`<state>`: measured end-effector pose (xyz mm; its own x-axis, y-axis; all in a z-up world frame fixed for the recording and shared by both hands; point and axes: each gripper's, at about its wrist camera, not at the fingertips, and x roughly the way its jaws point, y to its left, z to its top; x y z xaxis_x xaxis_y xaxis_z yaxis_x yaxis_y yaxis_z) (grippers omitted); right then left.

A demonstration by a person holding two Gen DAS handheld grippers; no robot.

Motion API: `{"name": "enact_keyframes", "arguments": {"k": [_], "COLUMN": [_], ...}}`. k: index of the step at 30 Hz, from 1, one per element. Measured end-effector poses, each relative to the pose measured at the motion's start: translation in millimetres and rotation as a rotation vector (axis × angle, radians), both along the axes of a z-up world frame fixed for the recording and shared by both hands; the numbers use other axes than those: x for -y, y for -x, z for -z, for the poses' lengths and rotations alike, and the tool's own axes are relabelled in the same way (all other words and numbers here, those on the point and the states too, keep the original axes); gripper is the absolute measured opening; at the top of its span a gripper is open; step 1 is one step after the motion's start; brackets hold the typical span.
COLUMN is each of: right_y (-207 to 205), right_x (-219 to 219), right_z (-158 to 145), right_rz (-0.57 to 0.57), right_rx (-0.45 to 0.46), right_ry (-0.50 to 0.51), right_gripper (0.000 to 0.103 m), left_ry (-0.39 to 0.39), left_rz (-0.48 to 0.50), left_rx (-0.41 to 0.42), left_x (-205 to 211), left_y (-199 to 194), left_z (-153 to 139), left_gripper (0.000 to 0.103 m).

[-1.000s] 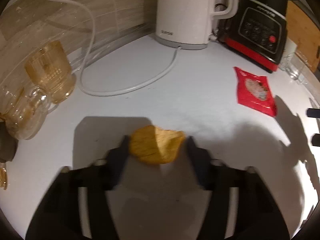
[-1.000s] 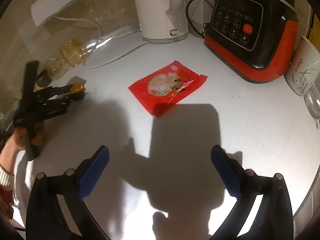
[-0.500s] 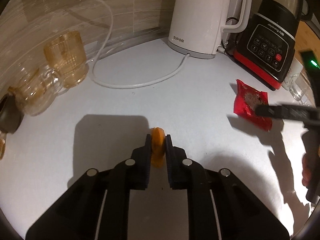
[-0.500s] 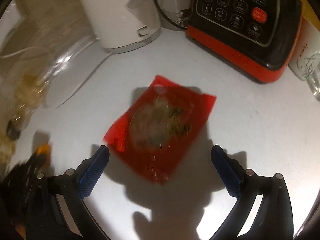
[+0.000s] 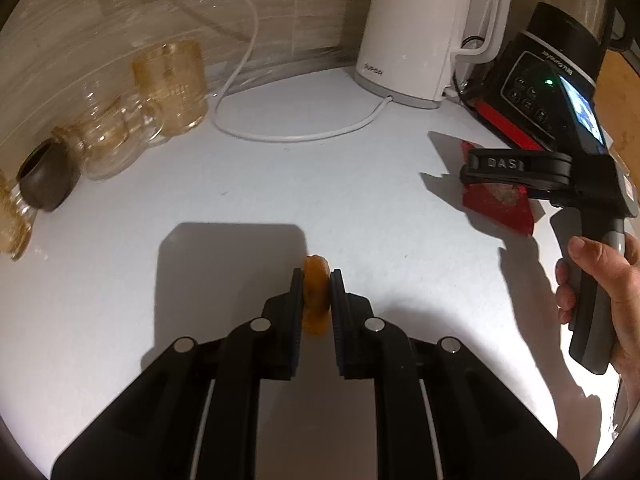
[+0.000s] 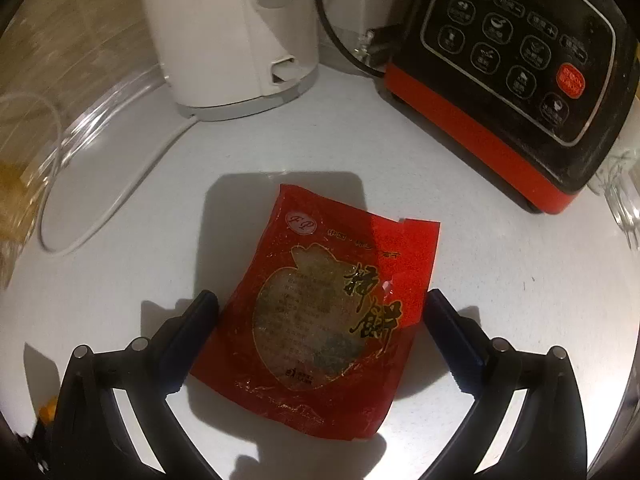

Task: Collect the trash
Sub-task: 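Grasp the red printed packet with the right tool while the left tool holds the chip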

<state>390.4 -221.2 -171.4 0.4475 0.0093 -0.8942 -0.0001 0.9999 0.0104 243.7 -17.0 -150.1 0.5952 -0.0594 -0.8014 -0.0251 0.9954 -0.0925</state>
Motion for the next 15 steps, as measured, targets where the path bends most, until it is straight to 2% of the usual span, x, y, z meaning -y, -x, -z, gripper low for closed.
{"name": "enact_keyframes", "arguments": {"k": [3, 5, 7, 11, 14, 15], "right_y": [18, 28, 36, 51, 58, 58], "right_x": [9, 14, 18, 28, 28, 28], "right_z": [-2, -7, -9, -13, -22, -23], "right_rz": [-0.056, -0.086, -0.107, -0.142, -0.164, -0.171], "right_rx": [0.038, 0.064, 0.066, 0.070, 0.078, 0.081], "right_ry": [-0.002, -0.004, -0.010, -0.045, -0.058, -0.065], "right_gripper": [0.088, 0.066, 0.059, 0.037, 0.026, 0.025], "left_ry": [0.006, 0.004, -0.009, -0.020, -0.025, -0.022], "left_rz": [-0.017, -0.021, -0.020, -0.011, -0.005, -0.005], "left_rx": [-0.009, -0.007, 0.000, 0.012, 0.020, 0.020], "left_x": [-3, -3, -2, 4, 10, 11], "left_y": [6, 11, 18, 31, 42, 46], "left_z": [-1, -3, -6, -15, -23, -26], "left_gripper": [0.013, 0.013, 0.013, 0.013, 0.013, 0.013]}}
